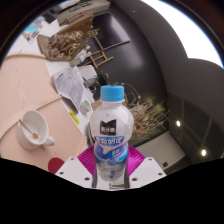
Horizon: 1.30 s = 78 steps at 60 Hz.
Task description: Pour water
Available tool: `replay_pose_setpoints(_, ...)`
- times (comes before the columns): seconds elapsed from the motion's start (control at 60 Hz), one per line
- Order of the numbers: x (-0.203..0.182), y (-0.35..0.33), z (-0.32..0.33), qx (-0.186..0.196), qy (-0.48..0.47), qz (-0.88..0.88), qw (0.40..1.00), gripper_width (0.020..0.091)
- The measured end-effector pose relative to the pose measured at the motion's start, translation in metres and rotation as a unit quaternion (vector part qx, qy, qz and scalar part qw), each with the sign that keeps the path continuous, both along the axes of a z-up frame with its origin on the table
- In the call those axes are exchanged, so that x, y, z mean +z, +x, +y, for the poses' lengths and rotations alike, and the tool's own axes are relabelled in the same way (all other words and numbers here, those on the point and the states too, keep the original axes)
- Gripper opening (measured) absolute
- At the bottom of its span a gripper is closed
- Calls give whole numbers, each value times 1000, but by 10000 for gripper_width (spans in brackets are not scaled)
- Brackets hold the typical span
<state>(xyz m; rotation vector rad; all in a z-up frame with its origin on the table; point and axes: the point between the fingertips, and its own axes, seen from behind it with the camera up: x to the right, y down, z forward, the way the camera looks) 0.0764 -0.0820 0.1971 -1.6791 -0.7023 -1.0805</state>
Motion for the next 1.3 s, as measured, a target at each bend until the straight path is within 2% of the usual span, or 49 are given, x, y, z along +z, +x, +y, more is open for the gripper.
replay_pose_setpoints(0.133,-21,-13,-5,-15,8,260,965,357)
replay_pose_setpoints(0.233,-46,-9,-2,-6,-3,397,918,356)
replay_pose_setpoints(0.35,-87,-5,3,-7,-13,461,887,358)
replay_pose_setpoints(0.6,-147,6,7,-24,-25,513,858,372)
replay_pose_setpoints(0.7,-145,8,7,-15,-8,522,853,426)
replay_pose_setpoints(0.817,-143,8,1,-21,-10,522,853,528)
replay_pose_setpoints(0.85,-145,10,-3,-29,-16,522,852,614)
replay_pose_setpoints(0.917,-144,7,-9,-42,-29,523,851,855)
replay_pose_setpoints(0.933,-143,7,-12,-48,-33,522,851,869)
replay_pose_setpoints(0.967,-141,4,-19,-54,-42,522,850,848)
replay_pose_setpoints(1.3,-48,-83,-152,-123,-75,508,849,857)
